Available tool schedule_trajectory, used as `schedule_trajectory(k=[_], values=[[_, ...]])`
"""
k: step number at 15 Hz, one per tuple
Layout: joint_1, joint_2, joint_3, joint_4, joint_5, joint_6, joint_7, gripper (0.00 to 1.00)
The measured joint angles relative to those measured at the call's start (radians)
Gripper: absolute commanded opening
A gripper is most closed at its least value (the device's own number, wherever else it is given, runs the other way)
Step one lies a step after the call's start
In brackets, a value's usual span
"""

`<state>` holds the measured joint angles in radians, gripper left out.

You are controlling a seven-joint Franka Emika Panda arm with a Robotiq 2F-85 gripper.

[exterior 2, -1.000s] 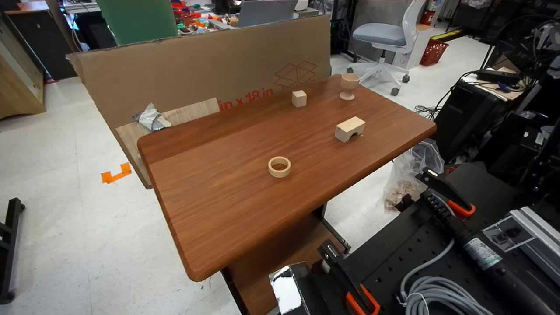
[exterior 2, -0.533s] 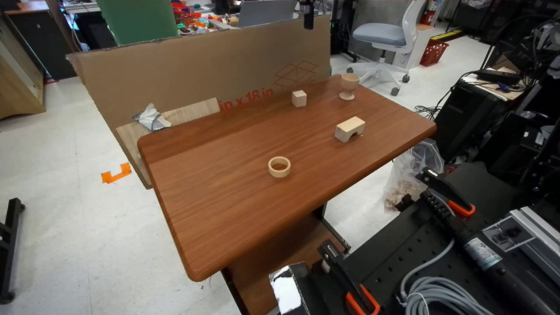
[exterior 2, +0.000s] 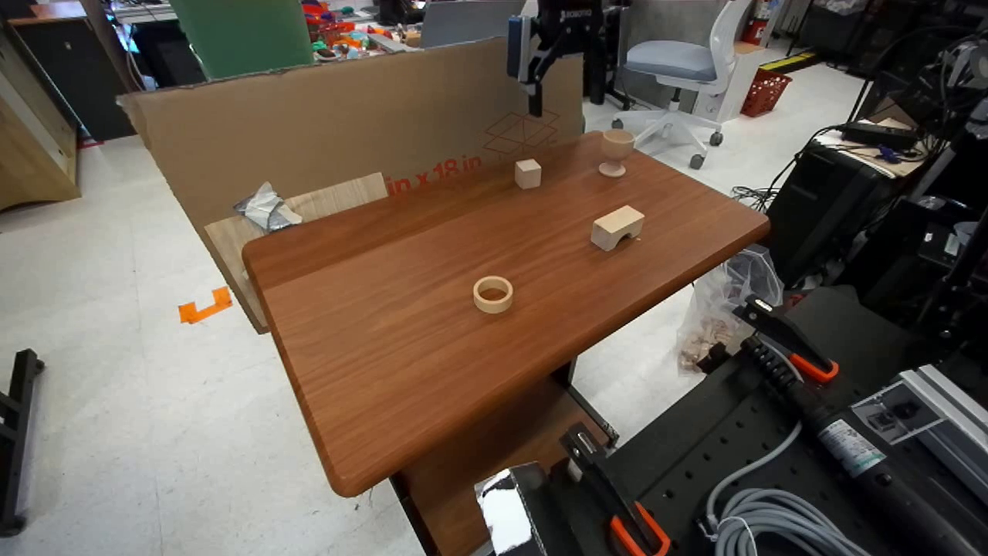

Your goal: Pick up the square object and put it on the bridge shaped object

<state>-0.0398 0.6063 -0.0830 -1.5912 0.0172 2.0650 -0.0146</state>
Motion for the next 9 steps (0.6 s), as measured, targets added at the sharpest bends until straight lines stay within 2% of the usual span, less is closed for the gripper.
schedule_trajectory(k=[9], values=[[0.009, 0.101, 0.002, 0.068, -0.012, 0.003, 0.029, 1.00]])
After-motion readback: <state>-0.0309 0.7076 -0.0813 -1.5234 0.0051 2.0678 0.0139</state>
